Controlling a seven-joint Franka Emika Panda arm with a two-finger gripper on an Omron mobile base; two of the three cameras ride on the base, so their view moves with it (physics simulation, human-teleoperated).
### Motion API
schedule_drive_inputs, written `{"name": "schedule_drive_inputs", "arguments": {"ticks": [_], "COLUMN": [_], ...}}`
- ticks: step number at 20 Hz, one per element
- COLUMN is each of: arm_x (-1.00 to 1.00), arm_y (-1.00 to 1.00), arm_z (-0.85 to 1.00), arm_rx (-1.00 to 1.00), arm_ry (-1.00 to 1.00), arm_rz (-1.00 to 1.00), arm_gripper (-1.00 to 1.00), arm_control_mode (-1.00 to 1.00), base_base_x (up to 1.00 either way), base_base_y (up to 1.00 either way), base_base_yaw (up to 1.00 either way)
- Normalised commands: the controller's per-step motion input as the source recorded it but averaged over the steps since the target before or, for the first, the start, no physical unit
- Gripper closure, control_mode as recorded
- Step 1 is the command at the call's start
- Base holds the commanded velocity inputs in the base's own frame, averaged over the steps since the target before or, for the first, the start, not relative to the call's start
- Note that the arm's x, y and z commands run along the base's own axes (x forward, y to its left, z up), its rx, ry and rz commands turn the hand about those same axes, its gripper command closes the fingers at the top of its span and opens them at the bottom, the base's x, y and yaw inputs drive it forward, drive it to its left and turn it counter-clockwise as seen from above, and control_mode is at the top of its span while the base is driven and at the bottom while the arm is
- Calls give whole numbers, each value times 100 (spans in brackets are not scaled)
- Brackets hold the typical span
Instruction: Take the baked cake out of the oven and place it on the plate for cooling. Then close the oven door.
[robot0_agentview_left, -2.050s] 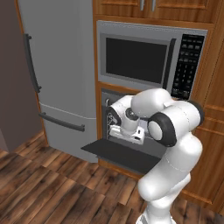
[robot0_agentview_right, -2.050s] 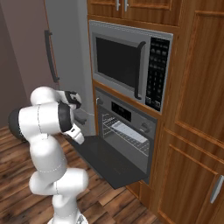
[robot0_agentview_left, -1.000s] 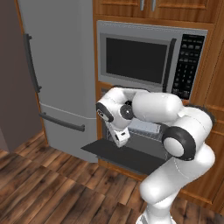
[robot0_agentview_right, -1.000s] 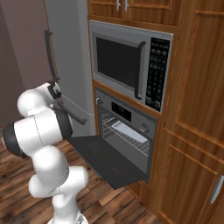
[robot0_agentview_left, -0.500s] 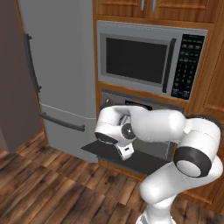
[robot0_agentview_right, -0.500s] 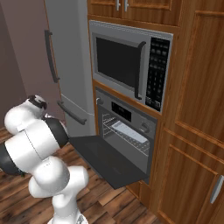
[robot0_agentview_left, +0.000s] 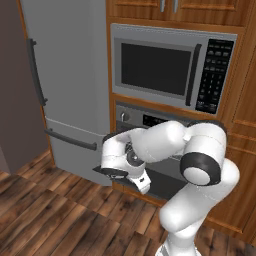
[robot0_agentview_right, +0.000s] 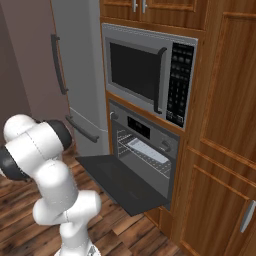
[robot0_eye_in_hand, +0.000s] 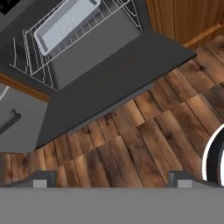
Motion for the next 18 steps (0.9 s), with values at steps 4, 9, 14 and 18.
{"name": "schedule_drive_inputs", "arguments": {"ticks": [4,9,14,18], "arm_x": [0,2,18,7], "arm_y": [30,12,13,16], "arm_z": [-32,-44,-44,-80], "arm_rx": [-28,-29,-28,-42], "arm_ry": [24,-6,-11,0], "arm_rz": [0,0,0,0], "arm_gripper": [-100,-100,-100,-100], "arm_control_mode": [-100,-100,-100,-100], "base_base_x": [0,0,0,0], "base_base_y": [0,0,0,0], "base_base_yaw": [0,0,0,0]}}
